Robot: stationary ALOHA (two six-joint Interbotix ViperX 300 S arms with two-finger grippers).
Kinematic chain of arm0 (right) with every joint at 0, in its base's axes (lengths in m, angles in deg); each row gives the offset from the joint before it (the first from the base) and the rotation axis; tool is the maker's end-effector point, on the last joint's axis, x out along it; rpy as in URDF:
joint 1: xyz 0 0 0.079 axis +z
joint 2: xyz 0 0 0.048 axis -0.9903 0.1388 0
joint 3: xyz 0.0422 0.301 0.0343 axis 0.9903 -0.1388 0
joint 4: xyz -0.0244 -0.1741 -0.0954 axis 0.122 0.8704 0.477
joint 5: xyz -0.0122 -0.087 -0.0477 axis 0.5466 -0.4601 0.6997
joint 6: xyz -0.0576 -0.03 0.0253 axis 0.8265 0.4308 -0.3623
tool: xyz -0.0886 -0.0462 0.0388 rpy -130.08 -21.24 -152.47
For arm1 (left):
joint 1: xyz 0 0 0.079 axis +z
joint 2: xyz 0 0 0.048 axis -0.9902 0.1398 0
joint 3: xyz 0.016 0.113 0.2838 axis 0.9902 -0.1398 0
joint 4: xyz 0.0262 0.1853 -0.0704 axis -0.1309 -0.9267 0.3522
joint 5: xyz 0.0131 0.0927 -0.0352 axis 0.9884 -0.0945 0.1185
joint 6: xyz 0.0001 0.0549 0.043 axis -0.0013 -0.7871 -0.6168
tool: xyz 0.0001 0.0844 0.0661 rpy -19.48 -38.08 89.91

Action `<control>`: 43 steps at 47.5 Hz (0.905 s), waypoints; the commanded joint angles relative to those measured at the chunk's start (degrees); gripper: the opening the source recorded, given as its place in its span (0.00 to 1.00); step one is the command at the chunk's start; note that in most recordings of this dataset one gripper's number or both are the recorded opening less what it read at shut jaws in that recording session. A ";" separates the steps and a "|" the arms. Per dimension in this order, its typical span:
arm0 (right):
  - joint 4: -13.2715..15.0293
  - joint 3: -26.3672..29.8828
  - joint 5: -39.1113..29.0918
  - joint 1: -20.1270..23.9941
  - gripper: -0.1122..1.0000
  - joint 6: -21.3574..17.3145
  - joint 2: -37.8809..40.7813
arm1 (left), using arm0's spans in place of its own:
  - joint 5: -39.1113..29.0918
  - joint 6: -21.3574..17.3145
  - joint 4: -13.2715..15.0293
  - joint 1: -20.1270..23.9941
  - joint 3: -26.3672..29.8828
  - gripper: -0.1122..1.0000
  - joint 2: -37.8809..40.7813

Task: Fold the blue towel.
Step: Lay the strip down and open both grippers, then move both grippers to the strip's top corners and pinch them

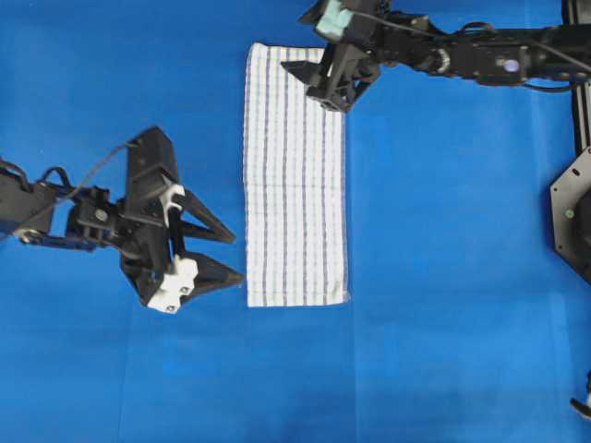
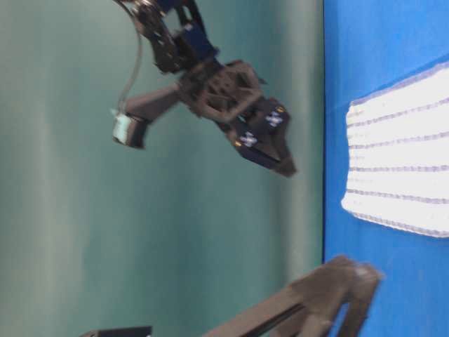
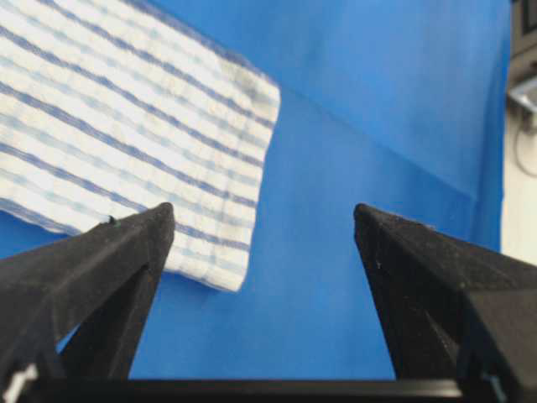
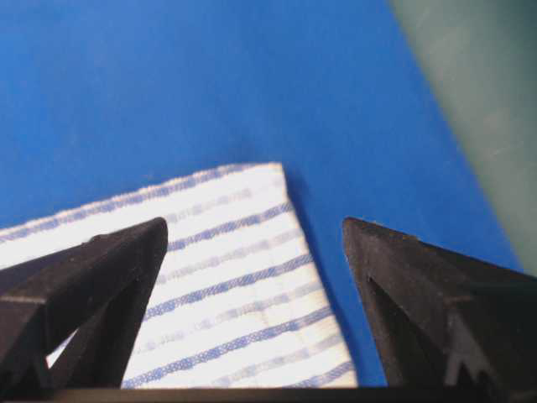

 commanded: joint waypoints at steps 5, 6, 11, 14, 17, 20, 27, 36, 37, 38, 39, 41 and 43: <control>0.53 -2.55 0.26 0.09 0.90 0.00 -7.56 | 0.26 -5.27 -0.18 4.31 0.09 0.83 -2.99; 0.62 -3.08 0.35 0.18 0.90 0.00 -8.26 | 0.26 -6.24 -0.18 4.92 0.18 0.83 -3.08; 0.79 -5.80 0.53 0.18 0.90 0.09 -11.60 | 0.35 -12.04 -0.26 8.44 1.05 0.83 -2.81; 0.79 -8.00 0.88 0.18 0.90 0.09 -13.80 | 0.35 -16.70 -0.18 11.25 2.02 0.83 -2.29; 0.79 -9.76 1.49 0.18 0.90 0.00 -15.29 | 0.35 -20.65 -0.18 13.62 2.99 0.83 -1.85; 0.79 -11.43 2.20 0.18 0.90 0.00 -16.61 | 0.44 -24.43 -0.18 15.82 4.04 0.83 -1.14; 0.79 -14.33 3.34 0.18 0.89 -0.09 -19.16 | 0.35 -31.46 -0.18 20.92 6.68 0.83 1.41; 0.79 -15.47 4.48 0.18 0.89 -0.09 -18.63 | 0.35 -36.56 -0.18 25.31 9.14 0.83 4.83; 0.79 -15.47 4.57 0.18 0.89 -0.09 -18.46 | 0.44 -36.91 -0.18 25.84 9.32 0.83 5.27; 0.79 -15.47 4.75 0.18 0.89 -0.09 -18.28 | 0.35 -37.09 -0.18 26.28 9.49 0.83 5.54; 0.79 -15.47 4.92 0.18 0.90 -0.09 -18.02 | 0.44 -37.27 -0.18 26.63 9.58 0.83 5.80; 0.79 -15.29 5.27 0.18 0.89 -0.09 -17.40 | 0.44 -37.62 -0.26 27.33 9.76 0.83 6.24; 0.79 -15.12 5.71 0.18 0.89 -0.09 -16.70 | 0.79 -37.71 -0.26 28.13 9.76 0.83 6.77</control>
